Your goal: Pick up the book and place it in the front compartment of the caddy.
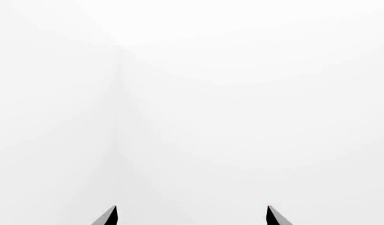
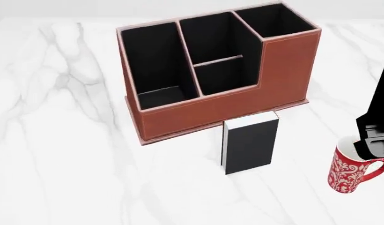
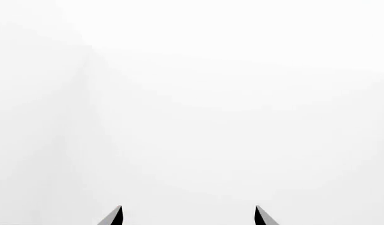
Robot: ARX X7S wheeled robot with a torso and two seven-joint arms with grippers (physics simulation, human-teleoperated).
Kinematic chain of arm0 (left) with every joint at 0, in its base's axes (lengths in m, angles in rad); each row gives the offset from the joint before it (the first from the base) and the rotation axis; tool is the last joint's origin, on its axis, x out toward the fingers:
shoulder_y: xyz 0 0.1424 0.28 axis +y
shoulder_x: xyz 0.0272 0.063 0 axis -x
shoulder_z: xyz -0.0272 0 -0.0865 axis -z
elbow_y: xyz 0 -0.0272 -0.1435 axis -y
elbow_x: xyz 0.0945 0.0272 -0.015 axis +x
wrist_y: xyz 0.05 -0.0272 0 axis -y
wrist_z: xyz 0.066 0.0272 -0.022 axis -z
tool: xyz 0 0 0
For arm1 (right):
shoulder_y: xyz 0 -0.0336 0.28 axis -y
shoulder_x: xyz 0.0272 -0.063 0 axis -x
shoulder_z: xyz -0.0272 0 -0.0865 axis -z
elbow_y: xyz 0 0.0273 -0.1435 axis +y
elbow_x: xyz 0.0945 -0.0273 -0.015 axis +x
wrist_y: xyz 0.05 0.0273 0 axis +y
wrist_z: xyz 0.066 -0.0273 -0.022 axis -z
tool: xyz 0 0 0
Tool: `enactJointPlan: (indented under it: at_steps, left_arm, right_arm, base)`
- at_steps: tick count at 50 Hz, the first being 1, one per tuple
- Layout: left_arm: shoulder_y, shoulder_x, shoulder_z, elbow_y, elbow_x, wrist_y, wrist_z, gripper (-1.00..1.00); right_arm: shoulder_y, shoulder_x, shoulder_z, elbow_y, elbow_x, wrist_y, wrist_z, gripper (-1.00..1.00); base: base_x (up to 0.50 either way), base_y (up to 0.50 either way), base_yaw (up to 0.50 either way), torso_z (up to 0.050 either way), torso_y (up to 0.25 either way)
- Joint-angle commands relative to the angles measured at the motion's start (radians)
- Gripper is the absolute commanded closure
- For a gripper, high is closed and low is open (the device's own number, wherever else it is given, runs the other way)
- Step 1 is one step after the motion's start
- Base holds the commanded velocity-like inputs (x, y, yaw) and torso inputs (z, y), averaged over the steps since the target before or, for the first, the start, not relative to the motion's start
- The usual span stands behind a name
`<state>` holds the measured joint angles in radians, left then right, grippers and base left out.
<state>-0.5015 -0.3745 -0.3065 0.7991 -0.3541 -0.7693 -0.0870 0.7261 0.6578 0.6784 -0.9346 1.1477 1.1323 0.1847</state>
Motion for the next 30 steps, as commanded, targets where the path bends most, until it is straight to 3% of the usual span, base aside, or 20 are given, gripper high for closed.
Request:
enactJointPlan:
  at_steps: [1, 30]
  left_arm:
    - [-0.001, 0.01, -0.008, -0.001, 0.012, -0.001, 0.017, -1.0]
    - [0.004, 0.005, -0.005, -0.001, 0.0, 0.005, 0.009, -1.0]
  right_arm:
    - [-0.013, -0.012, 0.02, 0.001, -0.008, -0.019, -0.029, -1.0]
    - [-0.037, -0.008, 0.012, 0.007, 0.001, -0.045, -0.03, -1.0]
  base:
    - [0.5, 0.0, 0.0, 0.0, 0.0]
    - [0.5, 0.0, 0.0, 0.0, 0.001]
